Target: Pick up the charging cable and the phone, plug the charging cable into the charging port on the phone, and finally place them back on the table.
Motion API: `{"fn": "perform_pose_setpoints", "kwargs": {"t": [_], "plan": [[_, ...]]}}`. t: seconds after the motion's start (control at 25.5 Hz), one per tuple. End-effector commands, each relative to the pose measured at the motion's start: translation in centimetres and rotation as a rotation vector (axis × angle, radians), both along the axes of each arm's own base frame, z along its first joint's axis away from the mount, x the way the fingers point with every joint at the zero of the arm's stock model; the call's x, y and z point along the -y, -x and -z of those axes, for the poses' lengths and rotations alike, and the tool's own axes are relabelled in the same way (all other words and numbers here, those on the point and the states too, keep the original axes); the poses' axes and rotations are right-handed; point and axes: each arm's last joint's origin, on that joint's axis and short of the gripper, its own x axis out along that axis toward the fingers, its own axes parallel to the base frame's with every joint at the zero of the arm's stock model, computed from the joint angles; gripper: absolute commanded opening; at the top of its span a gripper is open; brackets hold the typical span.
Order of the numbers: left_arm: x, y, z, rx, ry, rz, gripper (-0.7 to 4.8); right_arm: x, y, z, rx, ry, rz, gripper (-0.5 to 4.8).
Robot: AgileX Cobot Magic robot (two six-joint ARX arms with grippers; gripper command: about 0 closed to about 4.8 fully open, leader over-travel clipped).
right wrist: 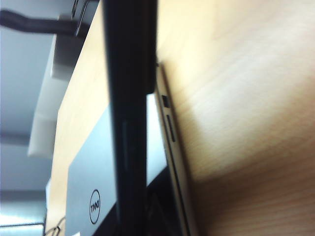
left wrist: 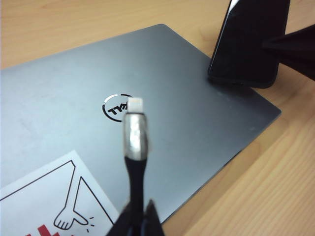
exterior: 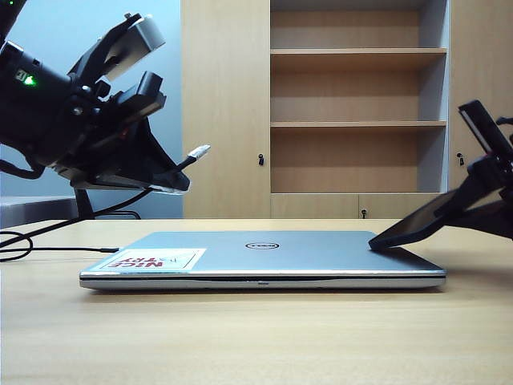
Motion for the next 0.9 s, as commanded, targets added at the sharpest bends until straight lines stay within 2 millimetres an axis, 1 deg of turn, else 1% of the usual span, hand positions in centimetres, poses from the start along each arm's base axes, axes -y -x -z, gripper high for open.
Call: {"fn": "perform_pose_setpoints", "kwargs": {"t": [0.04, 0.2, 0.24, 0.31, 0.39, 0.47, 0.67, 0.71, 0.78, 0.9], "plan": [[0.0, 0.0, -0.2, 0.01, 0.005, 0.002, -0.06, -0.2, -0.1, -0.9, 0.047, 0.045, -0.072, -0.06], [0.0, 0.0, -0.2, 0.007, 0.008, 0.0, -0.06, -0.4, -0.1, -2.5, 0.149, 0.087, -0.147, -0.06], [0.0, 0.0, -0.2, 0.007, 0.008, 0.0, -0.06, -0.5, 0.0, -3.2, 0.189, 0.099, -0.19, -0.06], [0.0, 0.0, -0.2, 0.007, 0.008, 0.0, -0.06, -0.5, 0.2, -3.8, 0.227, 0.109, -0.224, -0.06], [0.0, 0.0, -0.2, 0.007, 0.008, 0.0, -0.06, -0.5, 0.6, -4.3, 0.248, 0.127, -0.246, -0.06], [0.0, 0.0, -0.2, 0.005, 0.01, 0.0, -0.06, -0.4, 1.1, -5.2, 0.24, 0.185, -0.269, -0.06], [0.1, 0.0, -0.2, 0.005, 0.01, 0.002, -0.06, -0.1, 2.3, -7.9, 0.135, 0.393, -0.314, -0.06], [0.2, 0.1, -0.2, 0.006, 0.01, 0.008, -0.06, 0.1, 2.8, -9.2, 0.065, 0.479, -0.311, -0.06], [0.2, 0.2, -0.2, 0.004, 0.009, 0.013, -0.06, 0.3, 3.3, -10.4, -0.007, 0.531, -0.309, -0.06], [0.6, 0.5, -0.1, 0.003, 0.005, 0.035, -0.06, 0.5, 3.9, -11.5, -0.104, 0.584, -0.338, -0.06]]}}
